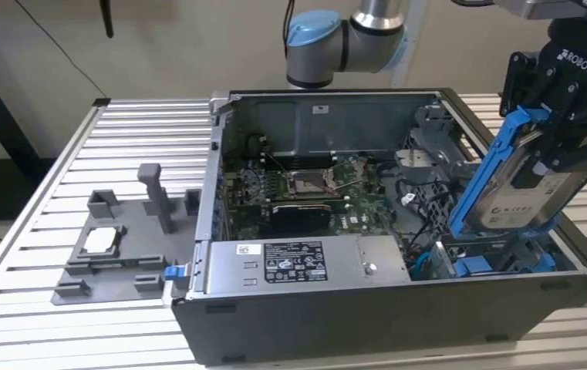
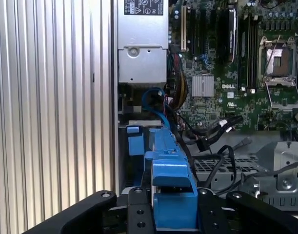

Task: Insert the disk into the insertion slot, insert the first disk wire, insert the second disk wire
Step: 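Insert the disk into the insertion slot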

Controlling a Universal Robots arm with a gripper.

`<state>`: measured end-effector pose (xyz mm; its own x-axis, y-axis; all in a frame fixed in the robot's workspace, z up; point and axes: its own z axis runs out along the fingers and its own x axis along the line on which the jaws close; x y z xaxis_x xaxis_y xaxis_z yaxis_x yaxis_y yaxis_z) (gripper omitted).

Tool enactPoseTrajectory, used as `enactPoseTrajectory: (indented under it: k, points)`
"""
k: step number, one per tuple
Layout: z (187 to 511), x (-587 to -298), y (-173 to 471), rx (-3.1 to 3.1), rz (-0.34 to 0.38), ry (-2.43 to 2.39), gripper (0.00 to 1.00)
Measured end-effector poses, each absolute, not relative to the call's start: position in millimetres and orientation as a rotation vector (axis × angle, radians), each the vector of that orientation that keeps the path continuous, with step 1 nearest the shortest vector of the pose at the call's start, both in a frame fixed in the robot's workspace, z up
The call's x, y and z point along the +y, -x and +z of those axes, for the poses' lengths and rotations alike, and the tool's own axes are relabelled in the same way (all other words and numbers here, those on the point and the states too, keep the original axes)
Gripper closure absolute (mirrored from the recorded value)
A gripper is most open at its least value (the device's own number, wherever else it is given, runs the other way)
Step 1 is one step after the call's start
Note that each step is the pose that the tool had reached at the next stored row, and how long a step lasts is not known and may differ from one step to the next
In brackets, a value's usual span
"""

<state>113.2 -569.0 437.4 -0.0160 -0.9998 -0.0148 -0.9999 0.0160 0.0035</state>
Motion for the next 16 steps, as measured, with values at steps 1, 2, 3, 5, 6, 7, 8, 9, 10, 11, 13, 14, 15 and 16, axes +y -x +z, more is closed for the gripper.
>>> enactPoseTrajectory:
  k: [1, 2, 3, 5, 6, 7, 8, 9, 10, 11, 13, 14, 15, 16]
  points:
    - [436, -569, -114, 2.233, 0.021, 2.197, 0.68]
    - [435, -569, -115, 2.233, 0.022, 2.197, 0.68]
    - [434, -569, -115, 2.232, 0.023, 2.197, 0.68]
    - [430, -569, -116, 2.232, 0.023, 2.196, 0.68]
    - [429, -569, -116, 2.232, 0.023, 2.196, 0.68]
    - [427, -569, -116, 2.232, 0.023, 2.196, 0.68]
    - [426, -569, -116, 2.232, 0.023, 2.196, 0.68]
    - [424, -570, -116, 2.232, 0.023, 2.196, 0.68]
    - [423, -570, -116, 2.232, 0.023, 2.196, 0.68]
    - [421, -570, -116, 2.232, 0.023, 2.196, 0.68]
    - [419, -570, -116, 2.232, 0.023, 2.197, 0.68]
    - [418, -570, -116, 2.232, 0.023, 2.196, 0.68]
    - [418, -570, -116, 2.232, 0.023, 2.197, 0.68]
    - [417, -570, -116, 2.232, 0.023, 2.197, 0.68]
